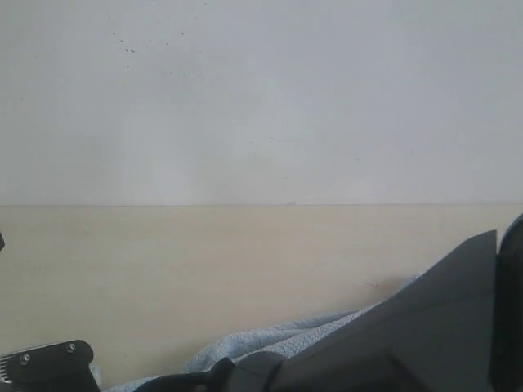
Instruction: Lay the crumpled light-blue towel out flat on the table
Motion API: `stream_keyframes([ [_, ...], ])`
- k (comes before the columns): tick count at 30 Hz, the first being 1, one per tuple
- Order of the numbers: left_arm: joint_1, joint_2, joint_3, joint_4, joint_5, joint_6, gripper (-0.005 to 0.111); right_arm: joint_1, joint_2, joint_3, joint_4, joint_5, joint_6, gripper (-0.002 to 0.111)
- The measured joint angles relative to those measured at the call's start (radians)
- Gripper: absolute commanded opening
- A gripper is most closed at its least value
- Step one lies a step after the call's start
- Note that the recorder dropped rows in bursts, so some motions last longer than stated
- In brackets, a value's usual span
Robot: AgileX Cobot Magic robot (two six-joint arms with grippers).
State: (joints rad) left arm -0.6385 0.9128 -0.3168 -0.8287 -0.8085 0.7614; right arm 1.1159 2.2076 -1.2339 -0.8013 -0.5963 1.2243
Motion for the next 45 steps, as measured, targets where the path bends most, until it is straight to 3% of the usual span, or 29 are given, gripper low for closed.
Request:
stream_keyframes([
  [5, 0.000, 0.000, 0.000, 0.003, -0.005, 0.000, 0.004, -0.033, -0.119, 0.016, -0.344, 0.410, 0.207, 0.042],
  [8, 0.000, 0.000, 0.000, 0.008, -0.007, 0.000, 0.004, -0.048, -0.216, 0.068, -0.458, 0.603, 0.273, 0.042],
  [13, 0.000, 0.000, 0.000, 0.010, -0.007, 0.000, 0.004, -0.050, -0.407, 0.138, -0.464, 0.858, 0.146, 0.042],
  [16, 0.000, 0.000, 0.000, 0.010, -0.007, 0.000, 0.004, -0.069, -0.489, 0.161, -0.378, 1.131, -0.020, 0.042],
  [19, 0.000, 0.000, 0.000, 0.010, -0.007, 0.000, 0.004, -0.183, -0.528, 0.168, -0.238, 1.406, -0.227, 0.042],
  [24, 0.000, 0.000, 0.000, 0.010, -0.007, 0.000, 0.004, -0.555, -0.530, 0.170, 0.051, 1.669, -0.529, 0.042],
  [28, 0.000, 0.000, 0.000, 0.012, -0.007, 0.000, 0.004, -0.821, -0.528, 0.180, 0.382, 1.788, -0.850, 0.042],
  [31, 0.000, 0.000, 0.000, 0.012, -0.007, 0.000, 0.004, -0.939, -0.528, 0.197, 0.587, 1.815, -1.025, 0.042],
  [36, 0.000, 0.000, 0.000, 0.012, -0.007, 0.000, 0.004, -0.977, -0.528, 0.199, 0.714, 1.782, -1.156, 0.042],
  [45, 0.000, 0.000, 0.000, 0.014, 0.034, 0.000, 0.004, -0.977, -0.528, 0.199, 0.679, 1.635, -1.144, 0.042],
])
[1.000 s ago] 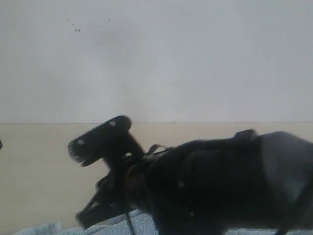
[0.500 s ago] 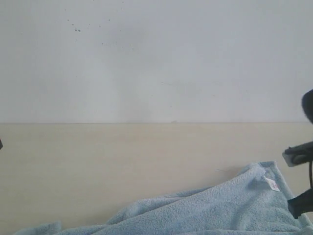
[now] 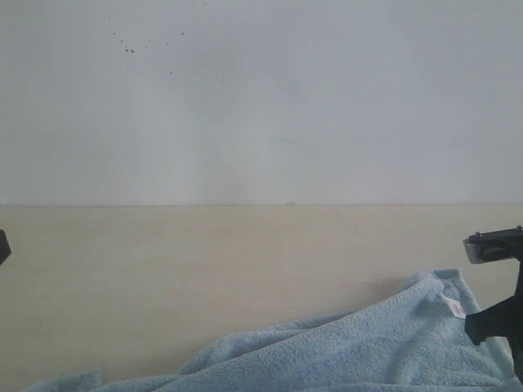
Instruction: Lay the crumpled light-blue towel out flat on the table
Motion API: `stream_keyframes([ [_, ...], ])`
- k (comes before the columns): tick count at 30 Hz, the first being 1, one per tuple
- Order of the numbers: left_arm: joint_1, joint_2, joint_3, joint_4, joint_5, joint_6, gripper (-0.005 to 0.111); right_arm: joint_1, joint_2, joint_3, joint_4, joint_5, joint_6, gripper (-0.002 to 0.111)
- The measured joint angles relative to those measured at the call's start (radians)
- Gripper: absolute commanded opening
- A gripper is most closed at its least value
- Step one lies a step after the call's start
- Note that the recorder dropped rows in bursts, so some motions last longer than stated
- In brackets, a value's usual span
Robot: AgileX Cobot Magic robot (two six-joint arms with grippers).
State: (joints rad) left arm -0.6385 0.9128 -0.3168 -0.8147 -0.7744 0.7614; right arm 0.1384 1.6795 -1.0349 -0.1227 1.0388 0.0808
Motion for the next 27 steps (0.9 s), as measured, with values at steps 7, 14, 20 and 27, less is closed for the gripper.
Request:
stream_keyframes([
  [7, 0.000, 0.000, 0.000, 0.000, 0.013, 0.000, 0.004, 0.000, 0.032, 0.000, -0.018, -0.105, 0.011, 0.042],
  [14, 0.000, 0.000, 0.000, 0.000, 0.015, 0.000, 0.004, 0.000, 0.132, 0.000, 0.027, -0.121, 0.022, 0.042],
  [20, 0.000, 0.000, 0.000, 0.008, 0.039, -0.002, 0.004, 0.000, 0.162, 0.000, 0.031, -0.150, 0.021, 0.042],
  [27, 0.000, 0.000, 0.000, 0.020, 0.042, -0.045, 0.004, 0.000, 0.162, 0.000, 0.060, -0.172, 0.000, 0.042],
])
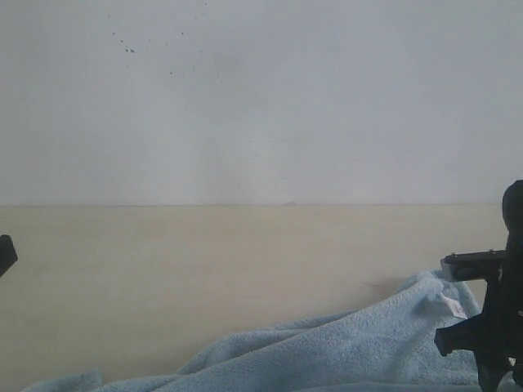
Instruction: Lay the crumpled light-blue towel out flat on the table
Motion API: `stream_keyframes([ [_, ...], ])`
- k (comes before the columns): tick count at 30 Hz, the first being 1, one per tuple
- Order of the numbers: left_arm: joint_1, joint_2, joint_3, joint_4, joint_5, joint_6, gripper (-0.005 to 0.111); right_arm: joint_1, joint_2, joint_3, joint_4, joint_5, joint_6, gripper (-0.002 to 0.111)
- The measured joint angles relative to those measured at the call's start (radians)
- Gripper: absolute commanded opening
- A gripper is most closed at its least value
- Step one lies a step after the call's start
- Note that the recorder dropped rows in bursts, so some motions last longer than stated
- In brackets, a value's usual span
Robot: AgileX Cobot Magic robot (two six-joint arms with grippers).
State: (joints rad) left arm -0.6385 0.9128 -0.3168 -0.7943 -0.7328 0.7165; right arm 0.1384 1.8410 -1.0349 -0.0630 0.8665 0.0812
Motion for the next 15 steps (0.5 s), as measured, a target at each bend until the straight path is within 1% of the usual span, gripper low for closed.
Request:
stream_keyframes([
  [7, 0.000, 0.000, 0.000, 0.003, 0.000, -0.002, 0.004, -0.022, 0.001, 0.000, -0.024, 0.005, 0.059, 0.042],
  [13, 0.000, 0.000, 0.000, 0.006, 0.000, -0.002, 0.004, -0.024, 0.032, 0.000, -0.025, 0.048, 0.025, 0.041],
  [15, 0.000, 0.000, 0.000, 0.006, 0.002, -0.004, 0.004, -0.024, 0.034, 0.001, -0.023, 0.046, 0.011, 0.029],
])
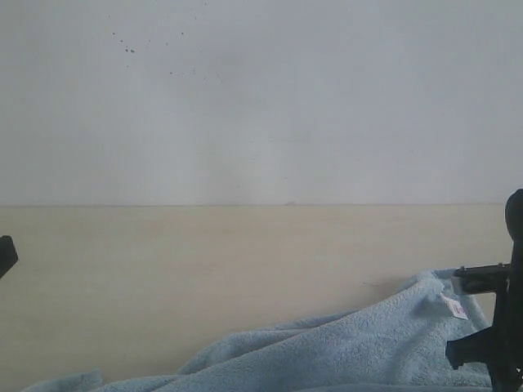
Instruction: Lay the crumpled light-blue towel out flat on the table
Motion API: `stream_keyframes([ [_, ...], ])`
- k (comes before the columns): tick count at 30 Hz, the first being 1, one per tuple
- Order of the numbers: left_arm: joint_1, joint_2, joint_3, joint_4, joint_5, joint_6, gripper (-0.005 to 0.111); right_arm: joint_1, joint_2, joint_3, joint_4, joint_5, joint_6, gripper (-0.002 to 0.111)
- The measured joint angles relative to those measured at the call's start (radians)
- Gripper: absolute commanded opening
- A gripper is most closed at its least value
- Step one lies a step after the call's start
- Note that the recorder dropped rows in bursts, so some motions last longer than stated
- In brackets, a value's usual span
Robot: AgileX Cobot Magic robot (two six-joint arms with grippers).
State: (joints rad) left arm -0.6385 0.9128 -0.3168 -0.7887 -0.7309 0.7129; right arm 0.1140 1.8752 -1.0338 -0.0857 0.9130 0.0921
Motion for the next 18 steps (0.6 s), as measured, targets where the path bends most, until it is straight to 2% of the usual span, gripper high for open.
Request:
stream_keyframes([
  [1, 0.000, 0.000, 0.000, 0.000, 0.002, 0.000, 0.004, 0.000, 0.000, 0.001, 0.000, 0.000, -0.002, 0.009],
  [2, 0.000, 0.000, 0.000, 0.000, 0.004, 0.000, 0.004, 0.000, 0.000, 0.002, 0.000, 0.000, -0.004, -0.001],
  [8, 0.000, 0.000, 0.000, 0.002, 0.006, -0.002, 0.004, -0.002, -0.002, 0.004, -0.002, -0.006, -0.051, 0.000],
  [12, 0.000, 0.000, 0.000, 0.036, 0.013, -0.003, 0.004, -0.002, -0.097, 0.005, 0.010, 0.013, -0.147, 0.000],
  [15, 0.000, 0.000, 0.000, 0.044, 0.022, -0.003, 0.004, -0.002, -0.177, 0.005, 0.086, 0.122, -0.303, 0.000],
  [18, 0.000, 0.000, 0.000, 0.046, 0.023, -0.003, 0.004, -0.002, -0.198, 0.006, 0.124, 0.263, -0.379, 0.000],
])
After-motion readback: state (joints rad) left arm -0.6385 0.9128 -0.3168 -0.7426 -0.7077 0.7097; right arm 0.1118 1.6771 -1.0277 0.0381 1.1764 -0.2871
